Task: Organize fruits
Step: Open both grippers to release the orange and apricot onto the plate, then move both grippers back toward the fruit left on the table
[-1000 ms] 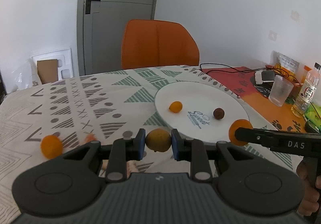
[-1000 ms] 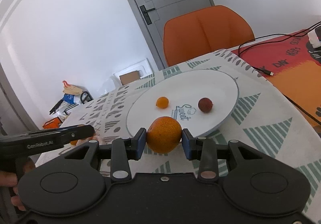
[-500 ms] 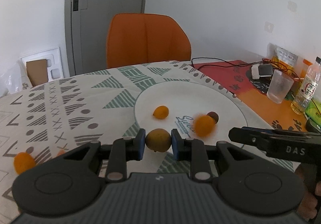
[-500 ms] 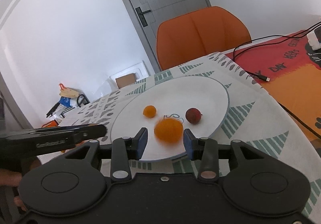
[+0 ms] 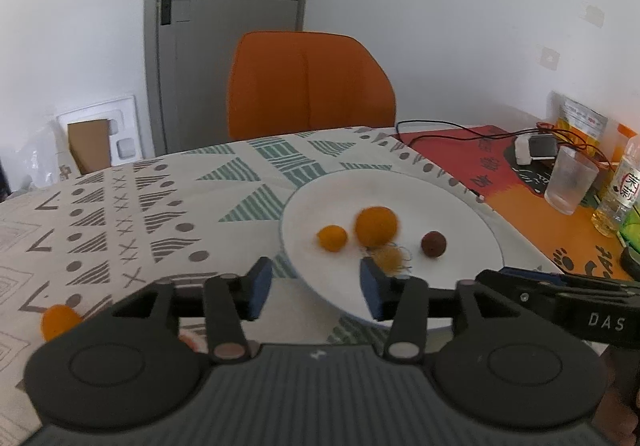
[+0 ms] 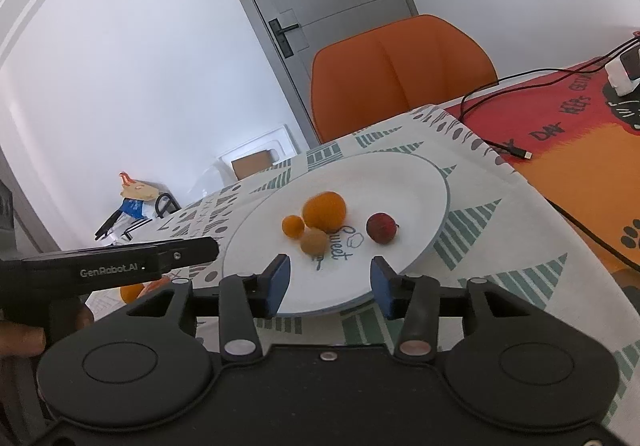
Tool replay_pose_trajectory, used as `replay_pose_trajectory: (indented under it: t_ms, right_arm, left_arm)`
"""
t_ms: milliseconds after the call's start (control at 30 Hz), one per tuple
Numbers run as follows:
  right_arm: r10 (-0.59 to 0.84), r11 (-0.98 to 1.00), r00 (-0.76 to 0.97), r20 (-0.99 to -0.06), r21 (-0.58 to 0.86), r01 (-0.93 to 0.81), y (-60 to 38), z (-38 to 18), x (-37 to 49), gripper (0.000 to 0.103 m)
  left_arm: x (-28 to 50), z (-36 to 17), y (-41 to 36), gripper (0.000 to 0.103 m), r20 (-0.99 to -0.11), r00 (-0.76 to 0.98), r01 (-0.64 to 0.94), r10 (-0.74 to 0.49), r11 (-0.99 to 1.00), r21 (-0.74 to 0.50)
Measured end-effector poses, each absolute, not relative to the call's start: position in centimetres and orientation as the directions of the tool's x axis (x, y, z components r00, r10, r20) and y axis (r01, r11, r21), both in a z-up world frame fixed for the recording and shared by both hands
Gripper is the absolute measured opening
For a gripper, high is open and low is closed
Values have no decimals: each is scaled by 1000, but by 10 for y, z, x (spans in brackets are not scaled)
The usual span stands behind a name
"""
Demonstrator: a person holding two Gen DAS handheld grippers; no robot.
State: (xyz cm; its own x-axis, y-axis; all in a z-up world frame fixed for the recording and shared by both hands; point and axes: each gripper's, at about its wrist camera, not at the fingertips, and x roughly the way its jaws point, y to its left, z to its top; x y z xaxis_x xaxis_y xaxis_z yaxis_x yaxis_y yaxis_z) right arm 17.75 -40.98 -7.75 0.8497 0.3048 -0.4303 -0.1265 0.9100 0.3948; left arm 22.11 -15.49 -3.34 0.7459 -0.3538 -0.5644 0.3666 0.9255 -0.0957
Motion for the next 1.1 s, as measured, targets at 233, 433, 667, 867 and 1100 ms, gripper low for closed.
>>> replay_pose_trajectory:
  t_ms: [233, 433, 667, 867, 1100]
  right_arm:
    - [290, 914, 856, -427, 390, -115, -407, -75, 173, 59]
    - [284, 915, 860, -423, 386, -113, -402, -72, 168, 68]
    - [267, 925, 868, -418, 365, -109, -392, -65, 160, 90]
    - [260, 927, 879, -401, 357, -111, -386, -59, 156, 103]
    - [276, 924, 879, -388, 360, -131, -379, -52, 153, 103]
  left_arm:
    - [212, -29, -135, 73, -559, 766, 312, -316, 944, -106]
    - [200, -21, -119, 89, -525, 802, 278, -284, 956, -94]
    - [188, -16, -100, 95, -497, 828, 237, -258, 966, -106]
    - [183, -11, -85, 102, -507, 825, 212, -249, 969, -130]
    - [172, -3, -73, 102, -501, 833, 196, -236, 972, -132]
